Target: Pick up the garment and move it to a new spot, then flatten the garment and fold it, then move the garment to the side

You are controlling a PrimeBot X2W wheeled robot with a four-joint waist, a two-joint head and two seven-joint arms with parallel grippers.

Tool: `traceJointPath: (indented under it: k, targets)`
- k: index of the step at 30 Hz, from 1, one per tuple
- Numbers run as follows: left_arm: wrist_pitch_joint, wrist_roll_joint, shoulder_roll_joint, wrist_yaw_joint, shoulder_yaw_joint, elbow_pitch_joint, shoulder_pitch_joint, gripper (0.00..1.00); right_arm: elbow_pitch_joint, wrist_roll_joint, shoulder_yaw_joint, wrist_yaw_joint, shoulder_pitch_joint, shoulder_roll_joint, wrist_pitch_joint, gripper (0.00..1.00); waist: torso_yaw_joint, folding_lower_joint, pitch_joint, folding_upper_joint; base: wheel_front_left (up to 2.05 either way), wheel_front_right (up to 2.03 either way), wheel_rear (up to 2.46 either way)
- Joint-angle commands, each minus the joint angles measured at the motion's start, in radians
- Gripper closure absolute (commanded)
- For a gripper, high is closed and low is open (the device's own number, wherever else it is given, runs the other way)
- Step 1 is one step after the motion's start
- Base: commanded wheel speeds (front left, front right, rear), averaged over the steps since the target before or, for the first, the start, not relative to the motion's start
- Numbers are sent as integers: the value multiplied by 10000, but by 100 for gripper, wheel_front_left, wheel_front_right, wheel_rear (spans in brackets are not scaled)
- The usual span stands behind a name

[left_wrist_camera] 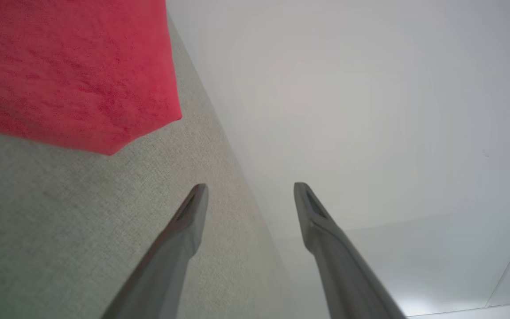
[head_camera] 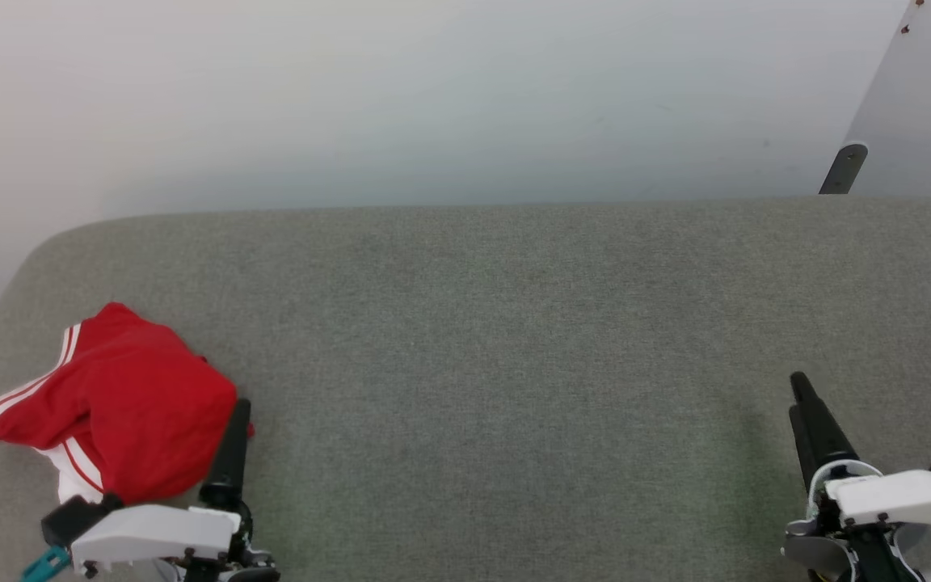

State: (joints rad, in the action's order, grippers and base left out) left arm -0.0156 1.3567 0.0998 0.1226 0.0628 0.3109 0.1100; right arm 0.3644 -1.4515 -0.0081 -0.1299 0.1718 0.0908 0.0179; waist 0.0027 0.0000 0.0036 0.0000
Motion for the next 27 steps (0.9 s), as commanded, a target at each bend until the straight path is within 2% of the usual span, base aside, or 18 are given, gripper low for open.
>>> traceJointPath:
  k: [1, 11, 27]
  targets:
    - [82, -404, 118, -41, -24, -130, 338, 0, -58, 341, 156, -6, 424, 139, -91, 0, 0, 0, -2, 0, 0, 0, 0]
    - [479, -2868, 237, -334, -120, -206, 336, 0, 293, 3008, 352, -6, 872, 288, -502, 0, -22, 0, 0, 0, 0, 0, 0]
    - [1039, -5831, 457, -593, -324, -267, 328, 0, 333, 6567, 750, -7, 1205, 416, -1060, 0, -51, 0, 22, 0, 0, 0, 0]
